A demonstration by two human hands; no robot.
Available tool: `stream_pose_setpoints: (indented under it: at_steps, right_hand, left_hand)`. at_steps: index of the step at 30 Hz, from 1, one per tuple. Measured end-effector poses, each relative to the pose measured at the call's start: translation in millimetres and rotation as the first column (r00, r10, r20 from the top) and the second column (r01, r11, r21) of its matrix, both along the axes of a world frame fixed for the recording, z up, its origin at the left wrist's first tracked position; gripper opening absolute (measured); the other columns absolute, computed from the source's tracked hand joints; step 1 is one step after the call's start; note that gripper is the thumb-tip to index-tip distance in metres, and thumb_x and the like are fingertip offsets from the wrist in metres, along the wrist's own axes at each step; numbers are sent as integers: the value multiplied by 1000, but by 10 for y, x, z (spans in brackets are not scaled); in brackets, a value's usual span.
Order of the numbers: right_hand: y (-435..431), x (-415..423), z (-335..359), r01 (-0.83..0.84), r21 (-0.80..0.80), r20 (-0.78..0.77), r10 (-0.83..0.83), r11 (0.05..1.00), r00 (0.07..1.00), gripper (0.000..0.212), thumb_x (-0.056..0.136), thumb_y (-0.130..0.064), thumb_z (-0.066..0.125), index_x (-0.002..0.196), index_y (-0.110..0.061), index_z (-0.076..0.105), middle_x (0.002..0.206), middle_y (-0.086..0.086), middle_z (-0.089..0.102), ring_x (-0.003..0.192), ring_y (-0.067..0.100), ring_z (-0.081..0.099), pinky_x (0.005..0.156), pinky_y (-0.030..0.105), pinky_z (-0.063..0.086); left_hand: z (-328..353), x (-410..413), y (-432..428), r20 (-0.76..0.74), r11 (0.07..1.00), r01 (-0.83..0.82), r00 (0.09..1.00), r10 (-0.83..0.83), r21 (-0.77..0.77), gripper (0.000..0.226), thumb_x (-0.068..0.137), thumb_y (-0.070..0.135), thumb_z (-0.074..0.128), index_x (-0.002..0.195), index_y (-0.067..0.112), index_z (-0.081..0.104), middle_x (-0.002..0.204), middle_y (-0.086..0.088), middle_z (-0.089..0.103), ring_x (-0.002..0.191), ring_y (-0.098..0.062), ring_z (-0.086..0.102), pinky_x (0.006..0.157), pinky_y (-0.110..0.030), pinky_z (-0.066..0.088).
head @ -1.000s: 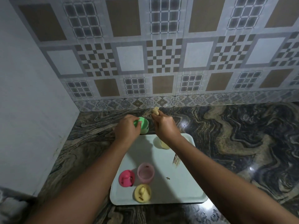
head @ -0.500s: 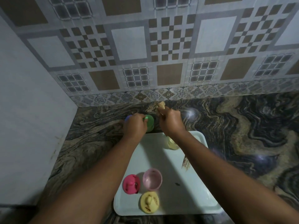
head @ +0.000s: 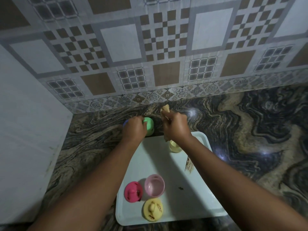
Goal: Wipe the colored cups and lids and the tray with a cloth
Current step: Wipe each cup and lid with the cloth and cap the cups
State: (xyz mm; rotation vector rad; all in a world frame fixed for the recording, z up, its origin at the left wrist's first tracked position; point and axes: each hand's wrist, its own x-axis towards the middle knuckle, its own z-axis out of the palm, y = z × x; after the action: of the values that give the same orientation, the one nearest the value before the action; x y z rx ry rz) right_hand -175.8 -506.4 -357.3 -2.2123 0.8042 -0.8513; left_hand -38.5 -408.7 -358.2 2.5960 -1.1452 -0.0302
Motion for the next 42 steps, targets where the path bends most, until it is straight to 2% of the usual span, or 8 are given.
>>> stream_pose_setpoints:
  at_steps: [4, 10, 12, 16, 25, 36, 39, 42]
  right_hand:
    - [38, -23, 14, 2, 34, -4, -2, 999, 1000, 23, 99, -14, 56, 94, 0, 74, 65, 20, 67, 56, 37, 66, 61, 44, 57]
    - [70, -35, 89, 64, 163, -7, -64, 985, 998, 20, 97, -13, 63, 108, -3, 77, 85, 23, 76, 80, 35, 73, 74, 35, 55]
    - [44, -55, 124, 105, 298, -15, -106, 949, 994, 29, 93, -22, 71, 119, -9, 75, 100, 15, 78, 92, 20, 73, 80, 23, 51]
    - [-21, -117, 187, 104, 448, -11, -111, 888, 994, 53, 76, -30, 88, 125, -17, 72, 107, -3, 75, 94, 11, 70, 88, 27, 57]
    - [108, -648, 419, 92, 320, 129, -140, 943, 982, 30, 93, -9, 57, 120, -18, 67, 110, -1, 74, 103, 13, 69, 90, 36, 58]
    - [391, -1236, -46, 85, 198, -87, -69, 977, 994, 40, 99, -3, 49, 139, -8, 52, 132, 12, 67, 121, 32, 64, 90, 24, 45]
    - [444, -1268, -186, 58, 208, -109, -36, 976, 993, 37, 99, -3, 47, 134, -11, 55, 129, 10, 70, 120, 33, 65, 95, 38, 53]
    - [478, -1268, -254, 72, 193, -106, -52, 979, 993, 37, 97, 1, 48, 130, -8, 61, 122, 11, 73, 108, 21, 64, 85, 8, 44]
  left_hand:
    - [29, 14, -21, -100, 999, -19, 995, 23, 38, 31, 91, 27, 67, 118, 11, 70, 112, -17, 71, 104, -34, 65, 82, -35, 51]
    - [94, 32, -56, -77, 988, -28, 996, 40, 150, 30, 90, 34, 68, 115, 17, 68, 114, -11, 68, 106, -33, 64, 80, -39, 50]
    - [127, 31, -64, -78, 985, -31, 996, 45, 167, 30, 88, 36, 68, 113, 19, 67, 113, -9, 69, 105, -32, 64, 79, -40, 52]
    - [192, 1, -22, -60, 996, -13, 998, 19, 91, 39, 89, 45, 63, 115, 16, 64, 117, -9, 65, 105, -32, 63, 80, -42, 54]
    - [467, -423, 131, -10, 935, 222, 972, -234, -276, 26, 91, 28, 60, 113, 16, 67, 114, -6, 68, 104, -28, 63, 84, -41, 54]
    - [-37, -1101, 289, 2, 910, 414, 910, -415, 19, 34, 88, 23, 64, 122, 21, 67, 128, 5, 63, 109, -28, 55, 91, -38, 48]
    - [-128, -1133, 257, 12, 921, 385, 922, -387, 64, 31, 91, 29, 61, 121, 23, 67, 127, 6, 62, 112, -26, 52, 88, -39, 48]
    - [-187, -1149, 238, 27, 927, 372, 927, -373, 48, 23, 93, 29, 59, 112, 21, 71, 121, 5, 64, 109, -27, 53, 83, -40, 47]
